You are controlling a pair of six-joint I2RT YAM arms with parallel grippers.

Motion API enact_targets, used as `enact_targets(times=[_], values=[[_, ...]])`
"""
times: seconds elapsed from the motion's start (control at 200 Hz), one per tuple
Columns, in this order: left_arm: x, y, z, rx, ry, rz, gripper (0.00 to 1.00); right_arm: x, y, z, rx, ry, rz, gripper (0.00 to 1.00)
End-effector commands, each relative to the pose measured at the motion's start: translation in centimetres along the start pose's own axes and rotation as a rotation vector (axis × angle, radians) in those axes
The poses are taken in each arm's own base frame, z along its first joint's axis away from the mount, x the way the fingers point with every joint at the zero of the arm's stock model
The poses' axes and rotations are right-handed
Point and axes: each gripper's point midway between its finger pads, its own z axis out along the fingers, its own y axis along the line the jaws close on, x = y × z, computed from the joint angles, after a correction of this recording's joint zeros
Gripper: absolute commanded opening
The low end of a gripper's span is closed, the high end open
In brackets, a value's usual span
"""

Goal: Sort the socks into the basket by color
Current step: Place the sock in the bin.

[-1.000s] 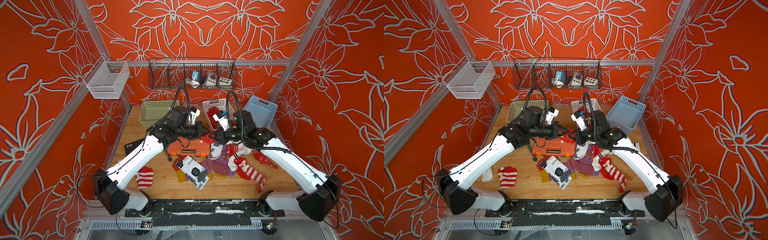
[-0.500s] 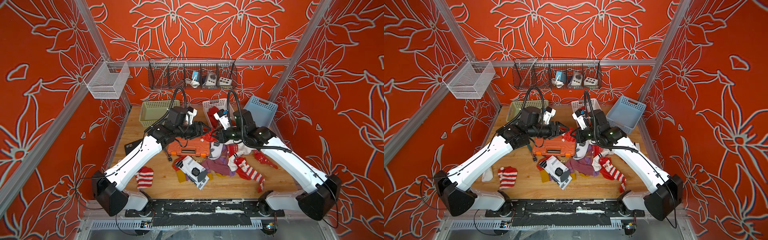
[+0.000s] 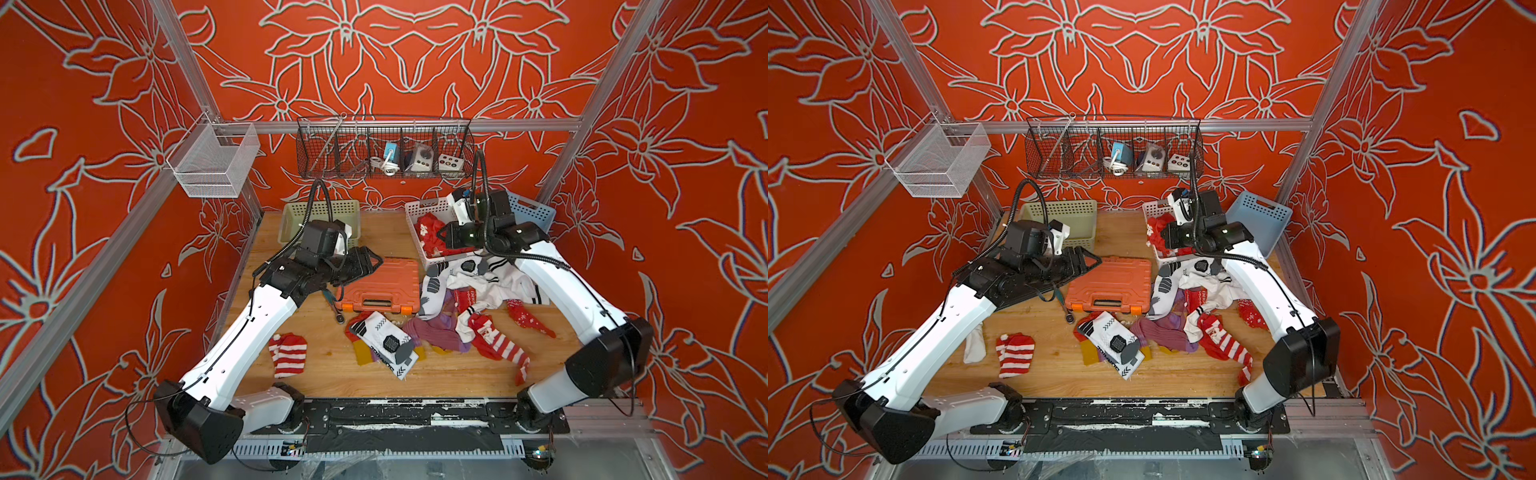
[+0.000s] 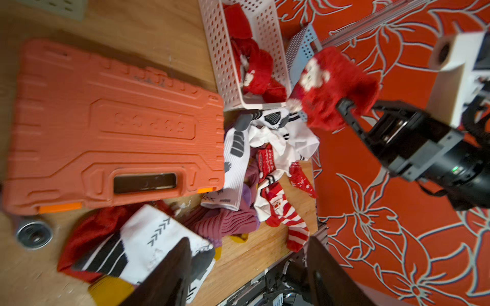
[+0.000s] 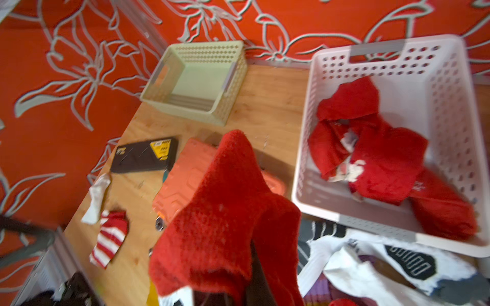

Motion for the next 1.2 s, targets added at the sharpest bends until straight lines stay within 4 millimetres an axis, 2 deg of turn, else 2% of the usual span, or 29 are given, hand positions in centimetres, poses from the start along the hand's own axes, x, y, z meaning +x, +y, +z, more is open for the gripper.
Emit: enact_targets(times=[0.0, 0.145, 0.29, 0.52, 0.666, 0.826, 0.956, 1.041, 1.196], values=[[1.1, 2.9, -0.9, -0.119, 0.014, 0.016, 0.67, -2.0, -2.4, 1.4, 0.071, -0.023, 0.016, 0.00], [1.9, 5.2, -1.7, -0.205, 0.024, 0.016, 0.68, -4.1, -5.6, 3.9, 0.145, -0.041, 0.029, 0.00], [2.6, 7.6, -2.2, -0.280, 0.044, -0.018, 0.68, -5.0, -8.3, 6.6, 0.209, -0.033, 0.032, 0.00], [3.5, 11.1, -2.9, -0.369, 0.067, -0.113, 0.70, -4.0, -13.6, 10.3, 0.329, -0.010, 0.041, 0.00], [4.5, 13.4, -3.3, -0.425, 0.081, -0.199, 0.70, -3.3, -15.7, 12.0, 0.374, 0.014, 0.034, 0.00], [6.0, 15.8, -3.2, -0.487, 0.109, -0.287, 0.70, -2.1, -16.9, 13.6, 0.373, 0.064, 0.060, 0.14], [6.8, 17.7, -2.9, -0.532, 0.126, -0.358, 0.70, -1.1, -16.8, 14.3, 0.349, 0.091, 0.088, 0.39], [7.1, 18.8, -2.8, -0.558, 0.132, -0.401, 0.70, -1.0, -16.6, 14.3, 0.340, 0.099, 0.096, 0.53], [7.5, 20.0, -2.3, -0.570, 0.133, -0.459, 0.71, -1.7, -15.6, 13.7, 0.306, 0.092, 0.108, 0.66]])
